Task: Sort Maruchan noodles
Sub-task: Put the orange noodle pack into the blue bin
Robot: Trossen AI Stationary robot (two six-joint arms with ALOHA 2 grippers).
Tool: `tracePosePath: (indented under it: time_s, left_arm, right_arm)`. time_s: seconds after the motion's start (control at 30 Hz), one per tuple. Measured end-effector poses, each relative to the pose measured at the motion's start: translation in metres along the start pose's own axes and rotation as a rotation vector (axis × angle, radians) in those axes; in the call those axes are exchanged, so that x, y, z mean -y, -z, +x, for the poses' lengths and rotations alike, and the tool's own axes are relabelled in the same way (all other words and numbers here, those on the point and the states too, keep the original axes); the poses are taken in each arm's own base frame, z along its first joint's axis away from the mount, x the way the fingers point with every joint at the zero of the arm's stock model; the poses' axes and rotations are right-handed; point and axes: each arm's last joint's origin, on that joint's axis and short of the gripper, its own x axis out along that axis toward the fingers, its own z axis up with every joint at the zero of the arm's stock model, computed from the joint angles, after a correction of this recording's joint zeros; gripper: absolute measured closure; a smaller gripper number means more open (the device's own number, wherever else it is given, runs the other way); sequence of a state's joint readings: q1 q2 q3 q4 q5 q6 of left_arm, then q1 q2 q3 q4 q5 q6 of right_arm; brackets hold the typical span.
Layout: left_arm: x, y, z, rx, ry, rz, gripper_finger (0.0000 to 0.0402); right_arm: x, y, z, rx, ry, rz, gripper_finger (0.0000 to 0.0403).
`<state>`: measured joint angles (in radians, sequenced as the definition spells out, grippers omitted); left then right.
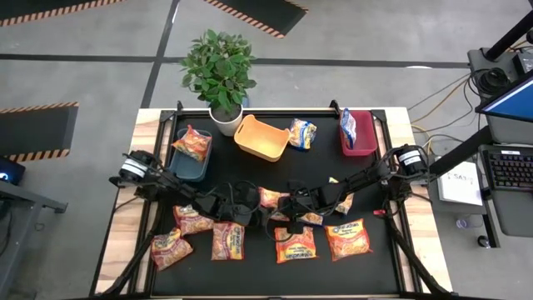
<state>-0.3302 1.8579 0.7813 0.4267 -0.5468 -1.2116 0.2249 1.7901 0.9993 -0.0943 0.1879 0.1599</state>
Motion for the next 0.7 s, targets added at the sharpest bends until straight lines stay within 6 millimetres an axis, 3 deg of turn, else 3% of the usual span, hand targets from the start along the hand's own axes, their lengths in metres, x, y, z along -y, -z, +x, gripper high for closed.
tracePosePath:
  time_s: [0.3, 0.53, 0.7]
  left_arm:
    - [0.000, -0.005, -0.008, -0.009, -0.007, 0.108, 0.0298]
    - [0.007, -0.033, -0.041, 0.028, -0.089, 0.291, 0.0303]
    - [0.016, -0.054, -0.071, 0.075, -0.091, 0.498, 0.0272]
  right_arm:
    - [0.002, -0.008, -0.013, 0.047, 0.036, -0.022, 0.0394]
    - [0.007, -0.028, -0.048, 0.188, 0.027, -0.035, 0.0394]
    - [0.011, -0.045, -0.080, 0.339, 0.019, -0.061, 0.0394]
